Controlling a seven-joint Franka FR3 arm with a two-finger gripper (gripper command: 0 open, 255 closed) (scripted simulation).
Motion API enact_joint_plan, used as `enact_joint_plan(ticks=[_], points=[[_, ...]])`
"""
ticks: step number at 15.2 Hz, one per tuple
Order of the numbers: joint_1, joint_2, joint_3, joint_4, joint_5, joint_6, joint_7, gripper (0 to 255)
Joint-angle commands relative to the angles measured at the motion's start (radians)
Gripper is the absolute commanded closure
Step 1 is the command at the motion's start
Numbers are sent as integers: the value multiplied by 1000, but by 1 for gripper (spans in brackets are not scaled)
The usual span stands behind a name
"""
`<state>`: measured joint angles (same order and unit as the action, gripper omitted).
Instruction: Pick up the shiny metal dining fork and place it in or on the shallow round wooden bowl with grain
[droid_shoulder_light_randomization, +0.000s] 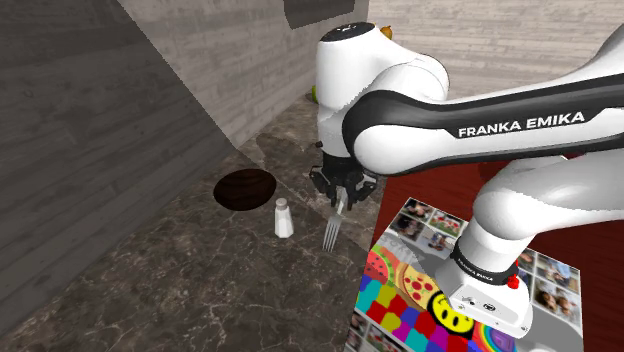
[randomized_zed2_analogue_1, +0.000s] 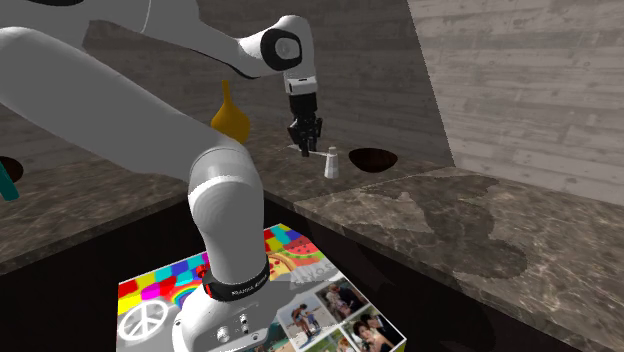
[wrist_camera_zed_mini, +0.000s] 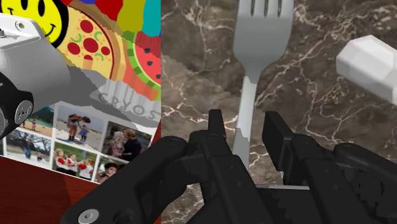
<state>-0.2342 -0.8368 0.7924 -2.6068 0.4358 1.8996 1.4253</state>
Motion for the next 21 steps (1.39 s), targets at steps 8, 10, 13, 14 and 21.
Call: enact_joint_plan(ticks=[8, 10, 13, 14, 21], points=[[-302, 357, 181, 251, -159, 139, 42, 255], [-386, 451, 249, 320, -225, 159, 77, 255], [-534, 623, 390, 431, -376, 174, 169, 255], [-593, 704, 457, 471, -457, 172, 221, 255], [-329, 1270, 320, 821, -996, -5, 518, 255]])
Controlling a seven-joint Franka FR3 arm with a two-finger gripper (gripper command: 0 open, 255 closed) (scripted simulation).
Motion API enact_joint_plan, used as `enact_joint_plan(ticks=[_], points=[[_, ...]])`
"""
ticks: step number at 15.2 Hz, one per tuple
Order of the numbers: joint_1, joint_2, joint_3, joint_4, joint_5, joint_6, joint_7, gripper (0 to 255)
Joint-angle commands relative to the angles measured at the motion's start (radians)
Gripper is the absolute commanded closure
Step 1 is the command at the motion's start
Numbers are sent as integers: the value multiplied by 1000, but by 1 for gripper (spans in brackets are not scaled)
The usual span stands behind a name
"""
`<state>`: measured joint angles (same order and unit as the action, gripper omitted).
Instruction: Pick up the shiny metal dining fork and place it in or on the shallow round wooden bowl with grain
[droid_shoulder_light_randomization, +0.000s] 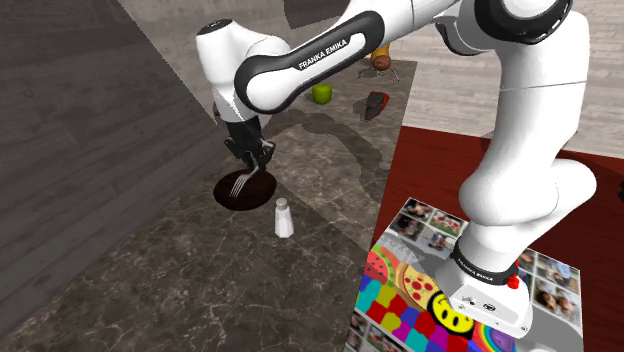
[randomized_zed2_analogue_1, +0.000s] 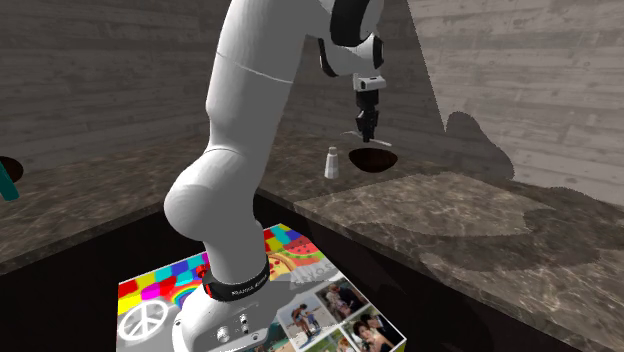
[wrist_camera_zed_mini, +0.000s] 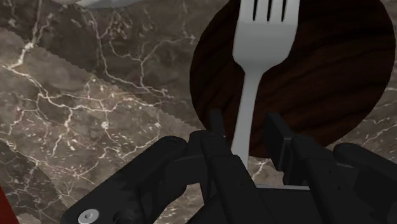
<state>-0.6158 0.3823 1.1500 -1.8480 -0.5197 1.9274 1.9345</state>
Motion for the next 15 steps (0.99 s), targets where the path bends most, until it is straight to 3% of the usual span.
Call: enact_joint_plan(ticks=[1, 2, 15], points=[[96, 94, -68, 117, -68, -56, 10, 255], [175, 175, -120, 232, -116, -102, 5, 255], [191, 228, -164, 161, -172, -1, 51, 255]])
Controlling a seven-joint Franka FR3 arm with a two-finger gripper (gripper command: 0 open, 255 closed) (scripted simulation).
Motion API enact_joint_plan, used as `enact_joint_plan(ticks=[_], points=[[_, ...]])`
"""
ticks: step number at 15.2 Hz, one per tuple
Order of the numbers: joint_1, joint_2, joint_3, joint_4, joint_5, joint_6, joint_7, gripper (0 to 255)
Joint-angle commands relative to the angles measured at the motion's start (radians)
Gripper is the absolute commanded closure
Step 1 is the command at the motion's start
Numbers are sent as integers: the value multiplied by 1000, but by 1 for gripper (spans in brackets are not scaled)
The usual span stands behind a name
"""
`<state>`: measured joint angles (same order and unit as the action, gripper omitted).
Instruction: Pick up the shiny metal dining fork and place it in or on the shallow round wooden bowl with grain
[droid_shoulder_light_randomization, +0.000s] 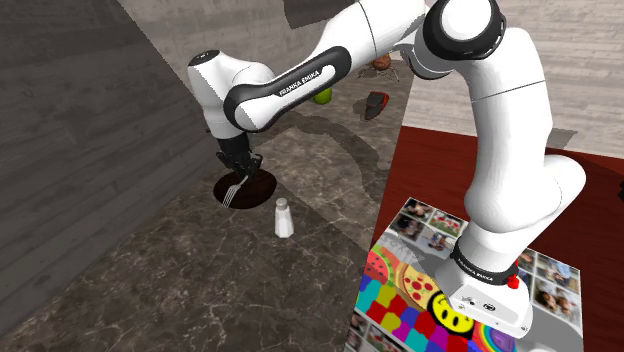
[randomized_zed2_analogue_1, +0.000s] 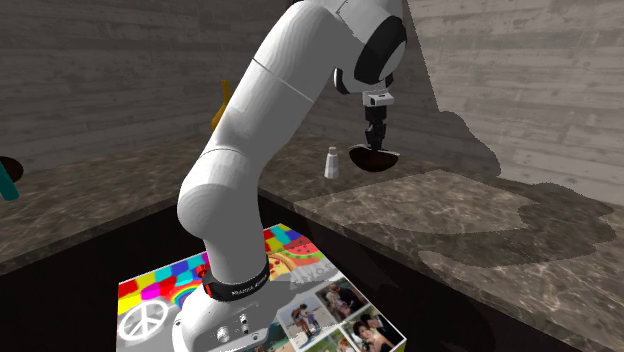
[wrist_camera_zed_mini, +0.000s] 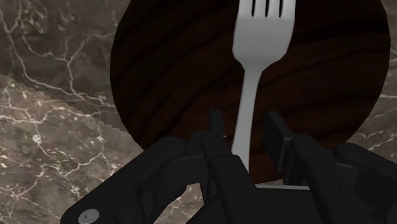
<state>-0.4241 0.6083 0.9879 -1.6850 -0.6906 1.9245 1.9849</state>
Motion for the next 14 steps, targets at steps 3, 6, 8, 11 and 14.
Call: enact_joint_plan(ticks=[3, 6, 8, 11, 14], points=[[-1, 2, -2, -2, -1, 2, 0, 255], [-1, 2, -2, -2, -1, 2, 0, 255], [0, 2, -2, -1, -1, 1, 1, 0], [0, 2, -2, -1, -1, 1, 1, 0], [-3, -24, 20, 29, 27, -45, -16, 0]])
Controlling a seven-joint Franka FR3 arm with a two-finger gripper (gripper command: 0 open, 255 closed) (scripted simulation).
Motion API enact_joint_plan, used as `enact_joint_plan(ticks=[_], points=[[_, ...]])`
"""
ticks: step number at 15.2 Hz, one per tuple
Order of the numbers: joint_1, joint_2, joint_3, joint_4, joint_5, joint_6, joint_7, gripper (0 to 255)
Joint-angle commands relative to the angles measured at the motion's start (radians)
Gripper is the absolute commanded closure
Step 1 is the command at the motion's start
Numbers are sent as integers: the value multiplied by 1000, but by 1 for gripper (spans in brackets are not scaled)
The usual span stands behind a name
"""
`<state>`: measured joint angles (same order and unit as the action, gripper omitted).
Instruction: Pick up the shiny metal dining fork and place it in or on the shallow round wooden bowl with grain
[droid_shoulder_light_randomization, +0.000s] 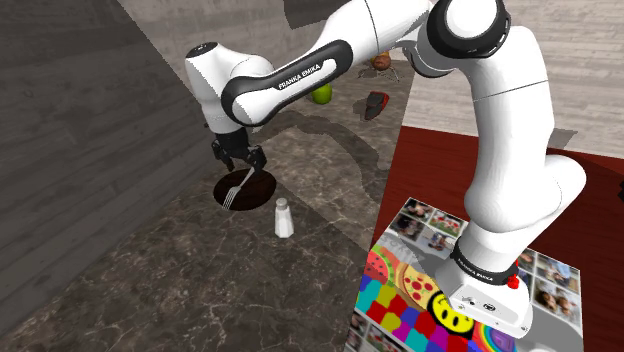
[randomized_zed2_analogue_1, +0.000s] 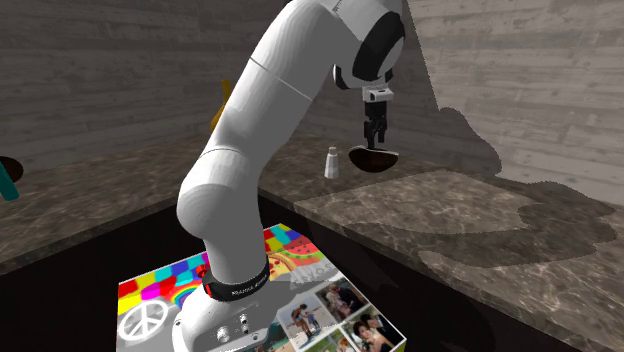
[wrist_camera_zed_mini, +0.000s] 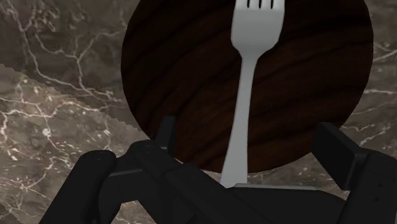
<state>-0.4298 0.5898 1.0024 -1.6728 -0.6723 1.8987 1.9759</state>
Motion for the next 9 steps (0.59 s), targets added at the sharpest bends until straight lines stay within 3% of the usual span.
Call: enact_joint_plan(ticks=[1, 9], points=[[3, -17, 15, 35, 21, -44, -15, 0], [4, -25, 21, 51, 31, -64, -21, 0]])
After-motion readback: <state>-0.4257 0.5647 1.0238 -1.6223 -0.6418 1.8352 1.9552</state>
